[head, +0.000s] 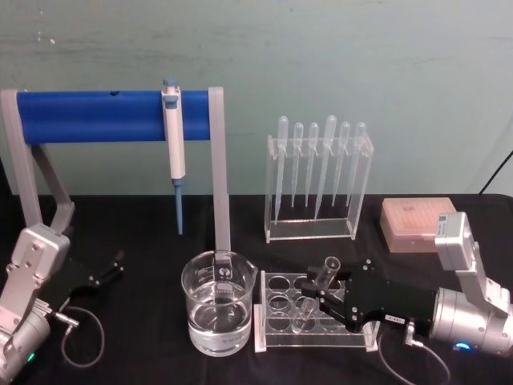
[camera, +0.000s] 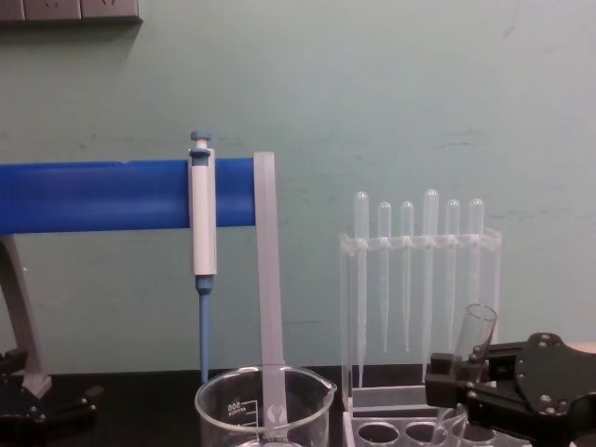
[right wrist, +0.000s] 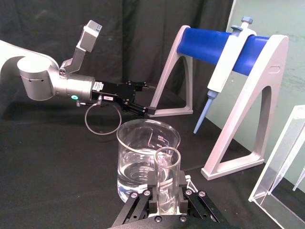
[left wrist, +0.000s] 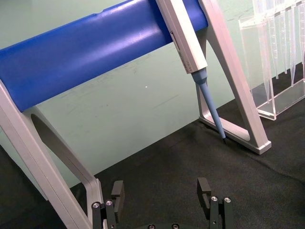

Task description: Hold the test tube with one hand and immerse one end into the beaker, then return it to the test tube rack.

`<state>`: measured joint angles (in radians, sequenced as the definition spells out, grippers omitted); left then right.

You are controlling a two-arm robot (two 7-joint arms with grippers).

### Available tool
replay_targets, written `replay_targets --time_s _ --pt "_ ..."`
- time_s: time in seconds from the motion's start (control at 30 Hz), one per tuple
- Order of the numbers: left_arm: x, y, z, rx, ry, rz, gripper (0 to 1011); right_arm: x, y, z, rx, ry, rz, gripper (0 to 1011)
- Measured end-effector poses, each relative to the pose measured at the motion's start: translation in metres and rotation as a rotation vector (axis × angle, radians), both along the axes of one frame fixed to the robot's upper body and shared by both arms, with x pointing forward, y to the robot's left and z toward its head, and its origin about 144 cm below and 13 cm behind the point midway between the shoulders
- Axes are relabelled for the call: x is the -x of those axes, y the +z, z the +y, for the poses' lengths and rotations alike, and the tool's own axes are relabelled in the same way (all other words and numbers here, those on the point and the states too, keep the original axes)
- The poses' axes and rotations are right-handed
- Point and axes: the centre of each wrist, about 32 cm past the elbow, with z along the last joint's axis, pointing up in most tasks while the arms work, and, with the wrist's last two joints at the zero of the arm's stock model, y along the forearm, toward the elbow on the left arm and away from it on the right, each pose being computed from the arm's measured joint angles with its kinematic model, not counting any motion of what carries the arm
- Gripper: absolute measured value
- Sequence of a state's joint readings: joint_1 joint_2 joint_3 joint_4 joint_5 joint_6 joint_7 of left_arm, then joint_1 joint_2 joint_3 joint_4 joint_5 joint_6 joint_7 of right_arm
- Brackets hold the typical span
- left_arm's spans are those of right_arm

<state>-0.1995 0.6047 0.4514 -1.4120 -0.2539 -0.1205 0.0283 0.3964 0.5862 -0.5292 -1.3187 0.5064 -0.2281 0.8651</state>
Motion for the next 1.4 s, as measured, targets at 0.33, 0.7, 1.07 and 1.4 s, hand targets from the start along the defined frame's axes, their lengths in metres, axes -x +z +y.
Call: replay_targets --time_s 0.33,0.7,1.07,1.4 --pt "0.000 0.000 0.000 0.000 0.000 0.000 1000 0.000 0.000 0.000 0.001 0.000 0.000 226" --pt "0.000 0.000 0.000 0.000 0.000 0.000 1000 -0.003 0.026 0.000 0.067 -0.005 -0.005 226" --pt "0.000 0.000 0.000 0.000 0.000 0.000 1000 -0.015 0.056 0.002 0.063 -0.008 0.031 226" --pt "0.000 0.000 0.000 0.000 0.000 0.000 1000 -0.017 0.080 0.009 0.059 -0.001 0.047 225"
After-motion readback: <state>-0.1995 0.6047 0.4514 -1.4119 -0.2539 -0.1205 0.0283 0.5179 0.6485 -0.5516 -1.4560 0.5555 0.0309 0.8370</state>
